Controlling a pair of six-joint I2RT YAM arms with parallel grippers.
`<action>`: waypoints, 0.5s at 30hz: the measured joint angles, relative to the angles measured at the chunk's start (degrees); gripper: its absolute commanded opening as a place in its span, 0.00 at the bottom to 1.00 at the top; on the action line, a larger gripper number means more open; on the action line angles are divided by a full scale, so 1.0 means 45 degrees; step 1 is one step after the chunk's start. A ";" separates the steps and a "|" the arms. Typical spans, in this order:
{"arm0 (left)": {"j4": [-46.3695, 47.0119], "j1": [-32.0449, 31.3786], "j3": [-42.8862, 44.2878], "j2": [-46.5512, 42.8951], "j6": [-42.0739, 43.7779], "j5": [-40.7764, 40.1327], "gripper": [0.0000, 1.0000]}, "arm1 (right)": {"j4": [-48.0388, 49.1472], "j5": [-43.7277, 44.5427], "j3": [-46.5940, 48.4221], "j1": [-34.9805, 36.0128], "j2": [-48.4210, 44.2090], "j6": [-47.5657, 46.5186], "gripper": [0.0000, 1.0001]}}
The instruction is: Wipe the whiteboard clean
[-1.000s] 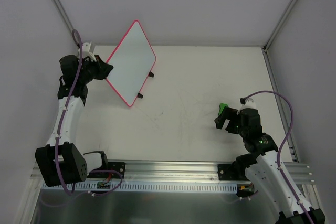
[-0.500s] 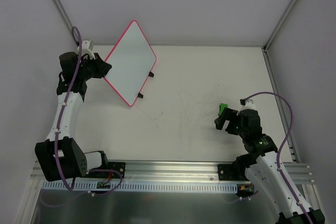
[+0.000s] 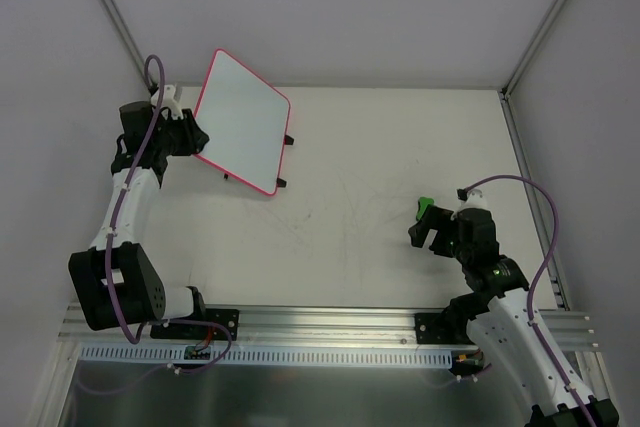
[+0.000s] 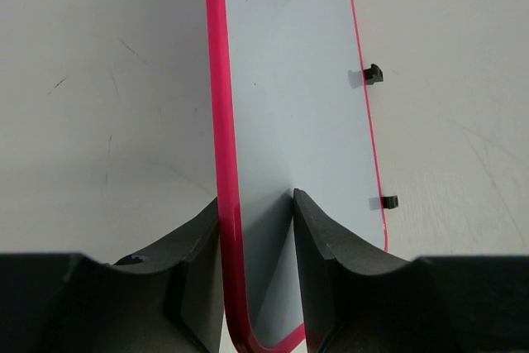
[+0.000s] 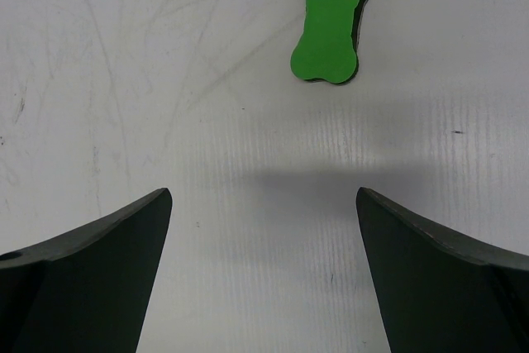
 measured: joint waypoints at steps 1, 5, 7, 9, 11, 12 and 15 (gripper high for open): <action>0.0000 -0.0005 -0.0015 0.0000 0.0068 -0.0024 0.34 | 0.0000 0.0000 0.0000 0.0000 0.0000 0.0005 0.99; 0.0019 0.0000 -0.0131 -0.0010 0.0393 -0.0155 0.32 | 0.0000 0.0000 0.0000 0.0000 0.0024 0.0005 0.99; 0.0117 0.0005 -0.0228 -0.0049 0.0505 -0.0155 0.32 | 0.0000 0.0000 0.0000 0.0000 0.0097 0.0000 0.99; 0.0199 0.0005 -0.0316 -0.0107 0.0680 -0.0155 0.30 | 0.0000 0.0000 0.0000 0.0000 0.0204 0.0000 0.99; 0.0330 0.0000 -0.0442 -0.0209 0.0792 -0.0136 0.12 | 0.0000 0.0000 0.0000 0.0000 0.0306 0.0000 0.99; 0.0340 0.0000 -0.0500 -0.0277 0.0835 -0.0126 0.07 | 0.0000 0.0000 0.0000 0.0000 0.0355 0.0000 0.99; 0.0389 0.0000 -0.0670 -0.0539 0.0981 -0.0005 0.00 | 0.0000 0.0000 0.0000 0.0000 0.0442 0.0000 0.99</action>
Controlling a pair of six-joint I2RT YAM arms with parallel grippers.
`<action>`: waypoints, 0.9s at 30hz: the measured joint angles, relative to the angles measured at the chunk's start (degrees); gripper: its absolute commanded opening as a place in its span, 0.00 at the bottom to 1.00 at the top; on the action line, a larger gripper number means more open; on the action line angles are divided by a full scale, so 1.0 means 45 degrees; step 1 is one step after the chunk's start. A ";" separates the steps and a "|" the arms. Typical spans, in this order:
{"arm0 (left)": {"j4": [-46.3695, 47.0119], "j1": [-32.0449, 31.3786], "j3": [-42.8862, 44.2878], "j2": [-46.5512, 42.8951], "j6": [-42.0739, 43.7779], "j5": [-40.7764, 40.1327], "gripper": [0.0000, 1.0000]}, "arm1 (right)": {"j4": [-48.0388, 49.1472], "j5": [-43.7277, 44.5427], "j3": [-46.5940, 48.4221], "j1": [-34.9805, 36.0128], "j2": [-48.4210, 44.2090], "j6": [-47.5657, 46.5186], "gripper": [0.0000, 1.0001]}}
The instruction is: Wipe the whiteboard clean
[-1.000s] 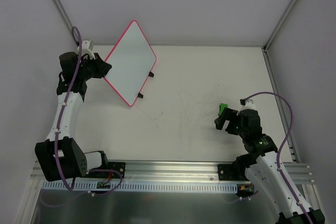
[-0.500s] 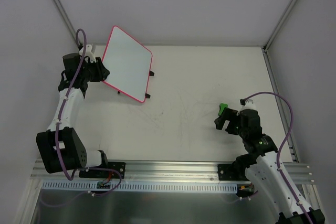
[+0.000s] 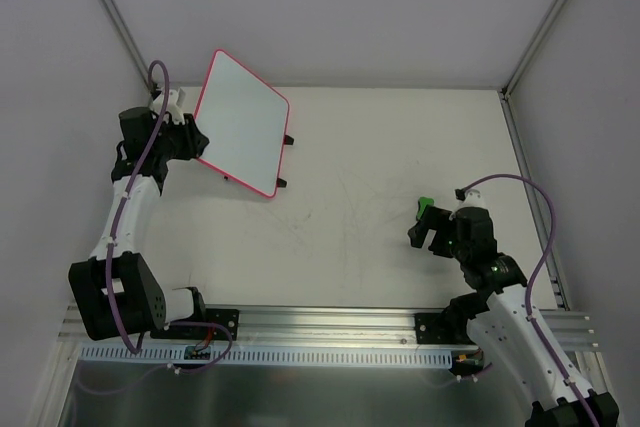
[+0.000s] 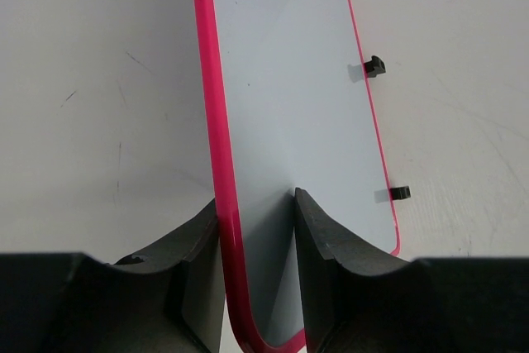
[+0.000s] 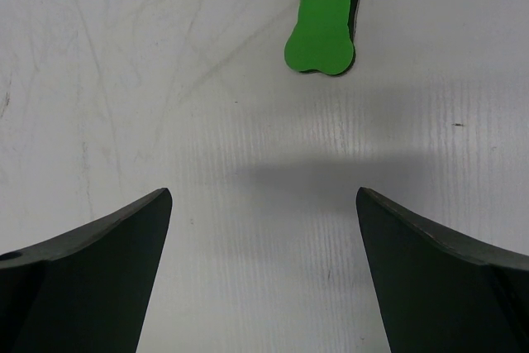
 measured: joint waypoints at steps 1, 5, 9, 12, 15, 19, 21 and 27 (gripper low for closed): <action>-0.0015 0.0000 -0.0029 -0.0083 0.0039 0.0087 0.00 | 0.0000 0.0000 0.0000 0.0000 0.0019 0.0000 0.99; -0.0068 -0.0005 -0.0092 -0.0316 0.0083 0.0403 0.00 | 0.0000 -0.0005 0.0000 0.0000 0.0039 0.0000 0.99; -0.0204 -0.0005 -0.0112 -0.0544 0.0015 0.0704 0.00 | 0.0000 -0.0005 0.0000 0.0000 0.0029 0.0005 0.99; -0.0301 0.0000 -0.0112 -0.0670 -0.0073 0.0933 0.00 | 0.0000 -0.0005 0.0000 0.0000 0.0000 0.0029 0.99; -0.0403 0.0000 -0.0112 -0.0801 -0.0233 0.1107 0.00 | 0.0000 -0.0005 0.0000 0.0000 -0.0078 0.0126 0.99; -0.0622 0.0000 -0.0126 -0.1035 -0.0350 0.1311 0.00 | 0.0000 -0.0010 -0.0073 0.0000 -0.0257 0.0219 0.99; -0.0719 0.0005 -0.0155 -0.1156 -0.0418 0.1404 0.00 | 0.0000 -0.0015 -0.0121 0.0000 -0.0287 0.0238 0.99; -0.0869 0.0083 -0.0413 -0.1574 -0.0622 0.1545 0.00 | 0.0000 -0.0053 -0.0141 0.0000 -0.0272 0.0287 0.99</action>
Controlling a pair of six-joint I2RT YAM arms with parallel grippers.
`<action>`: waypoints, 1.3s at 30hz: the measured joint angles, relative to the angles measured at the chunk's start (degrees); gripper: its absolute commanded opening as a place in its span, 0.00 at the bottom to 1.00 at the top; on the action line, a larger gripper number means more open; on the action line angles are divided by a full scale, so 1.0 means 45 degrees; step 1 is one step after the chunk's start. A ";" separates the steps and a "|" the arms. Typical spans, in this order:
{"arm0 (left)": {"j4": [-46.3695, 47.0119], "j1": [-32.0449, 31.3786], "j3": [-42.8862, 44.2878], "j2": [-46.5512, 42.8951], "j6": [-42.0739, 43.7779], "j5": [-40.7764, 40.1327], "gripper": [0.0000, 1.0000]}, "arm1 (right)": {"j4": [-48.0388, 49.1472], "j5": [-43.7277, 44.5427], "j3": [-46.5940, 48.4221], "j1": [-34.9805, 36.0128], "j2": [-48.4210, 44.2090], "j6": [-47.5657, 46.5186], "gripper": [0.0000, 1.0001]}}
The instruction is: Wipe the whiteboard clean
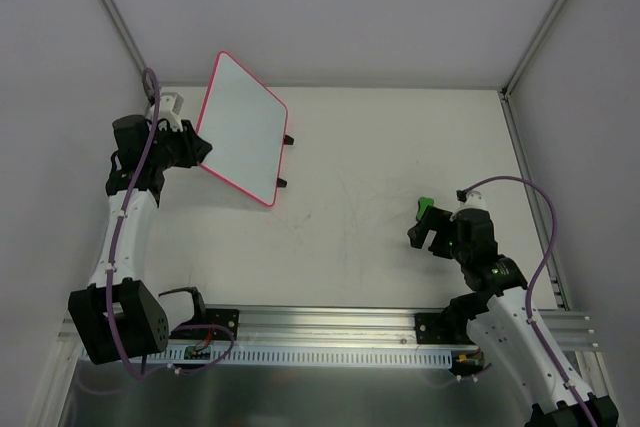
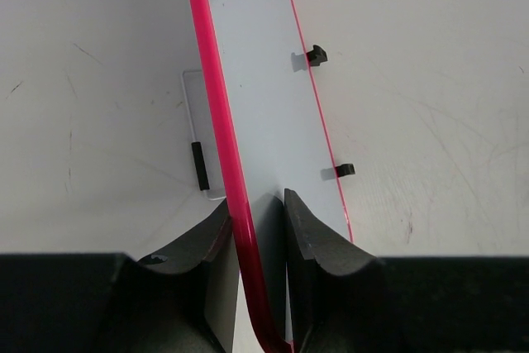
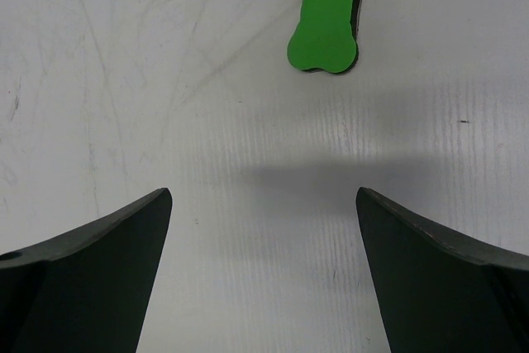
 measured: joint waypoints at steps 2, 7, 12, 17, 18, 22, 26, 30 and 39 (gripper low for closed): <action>-0.0005 0.0073 -0.0107 -0.0068 -0.0039 -0.0029 0.12 | 0.0000 0.0000 0.0000 0.0000 0.0000 0.0000 0.99; 0.0005 0.0087 -0.0185 -0.0092 -0.0078 -0.0272 0.25 | 0.0000 0.0000 0.0000 0.0000 0.0000 0.0000 0.99; -0.0058 0.0087 -0.0291 -0.0063 0.0330 -0.0733 0.37 | 0.0000 0.0000 0.0000 0.0000 0.0000 -0.0005 0.99; -0.0685 0.0087 -0.0423 0.0262 0.0797 -0.1185 0.41 | 0.0000 0.0000 0.0000 0.0000 -0.0034 -0.0010 0.99; -0.0767 0.0087 -0.0423 0.0325 0.0821 -0.1190 0.41 | 0.0000 0.0000 0.0000 0.0000 -0.0049 -0.0010 0.99; -0.0860 0.0087 -0.0418 0.0413 0.1001 -0.1297 0.45 | 0.0000 -0.0010 0.0000 0.0000 -0.0141 -0.0005 0.99; -0.0952 0.0083 -0.0418 0.0437 0.1302 -0.1379 0.52 | 0.0000 -0.0199 -0.0010 0.0000 -0.0253 -0.0005 0.99; -0.0981 0.0073 -0.0418 0.0437 0.1462 -0.1389 0.59 | 0.0000 -0.0296 -0.0073 0.0000 -0.0350 -0.0005 0.99; -0.0981 0.0058 -0.0418 0.0175 0.1515 -0.1370 0.70 | 0.0000 -0.0379 -0.0141 0.0000 -0.0340 0.0000 0.99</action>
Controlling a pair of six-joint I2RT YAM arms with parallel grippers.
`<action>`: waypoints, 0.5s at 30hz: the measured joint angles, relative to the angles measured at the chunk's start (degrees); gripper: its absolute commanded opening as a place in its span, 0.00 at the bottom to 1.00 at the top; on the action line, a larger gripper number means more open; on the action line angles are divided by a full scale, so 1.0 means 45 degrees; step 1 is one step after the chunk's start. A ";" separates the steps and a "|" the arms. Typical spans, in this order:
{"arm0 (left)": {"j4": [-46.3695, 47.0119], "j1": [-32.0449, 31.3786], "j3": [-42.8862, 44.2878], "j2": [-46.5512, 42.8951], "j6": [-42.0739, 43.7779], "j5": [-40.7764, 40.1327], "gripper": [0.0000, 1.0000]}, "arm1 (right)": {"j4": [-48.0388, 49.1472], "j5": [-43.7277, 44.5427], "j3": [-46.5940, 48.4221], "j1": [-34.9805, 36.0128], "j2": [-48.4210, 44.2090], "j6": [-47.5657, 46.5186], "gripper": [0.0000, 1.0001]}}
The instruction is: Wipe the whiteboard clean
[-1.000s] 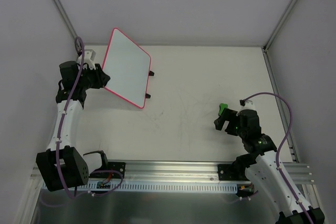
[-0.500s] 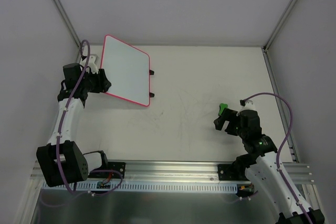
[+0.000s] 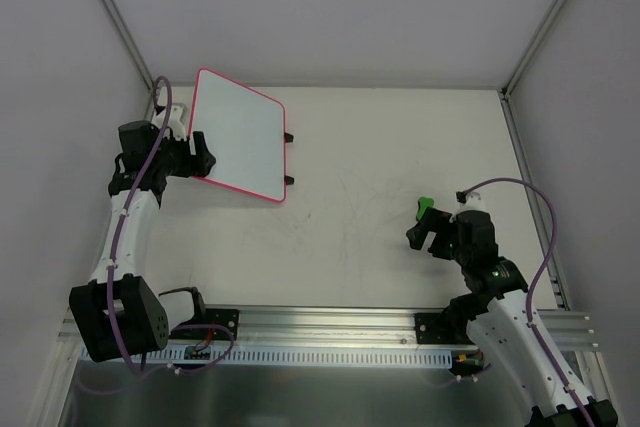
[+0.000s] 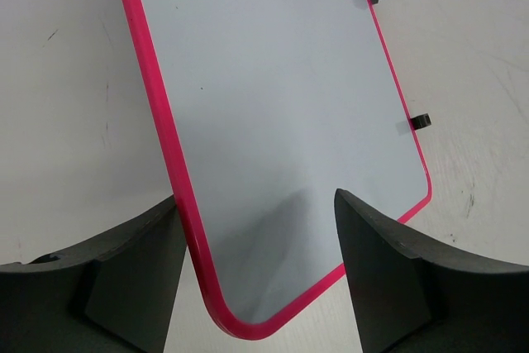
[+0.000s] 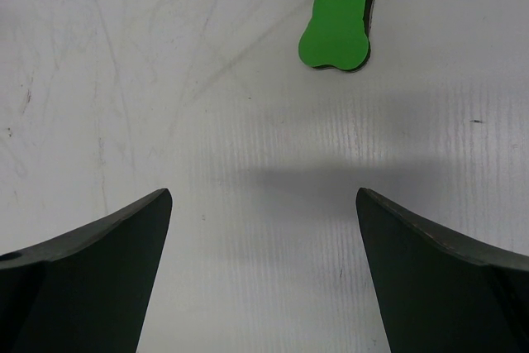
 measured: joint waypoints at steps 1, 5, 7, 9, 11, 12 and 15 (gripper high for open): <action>0.0000 0.0000 0.0000 -0.0063 0.0000 0.0000 0.73 | 0.0000 0.0000 0.0000 0.0000 0.0000 0.0000 0.99; 0.0005 -0.0029 -0.0005 -0.0214 -0.0005 0.0005 0.76 | 0.0000 -0.0005 -0.0005 0.0000 0.0000 0.0005 0.99; 0.0000 -0.0102 0.0000 -0.0223 -0.0005 -0.0010 0.76 | 0.0000 0.0000 -0.0005 0.0000 0.0000 0.0005 0.99; 0.0000 -0.0175 0.0000 -0.0223 -0.0005 -0.0015 0.80 | 0.0000 0.0000 -0.0005 0.0000 0.0000 0.0005 0.99; -0.0005 -0.0238 -0.0005 -0.0223 -0.0010 -0.0049 0.83 | 0.0000 0.0000 -0.0005 0.0000 0.0000 0.0005 0.99; 0.0000 -0.0262 0.0000 -0.0223 -0.0015 -0.0083 0.87 | 0.0000 0.0000 -0.0005 0.0000 0.0000 0.0005 0.99; 0.0000 -0.0350 0.0000 -0.0223 -0.0039 -0.0253 0.97 | 0.0000 0.0000 -0.0005 0.0000 0.0000 0.0015 0.99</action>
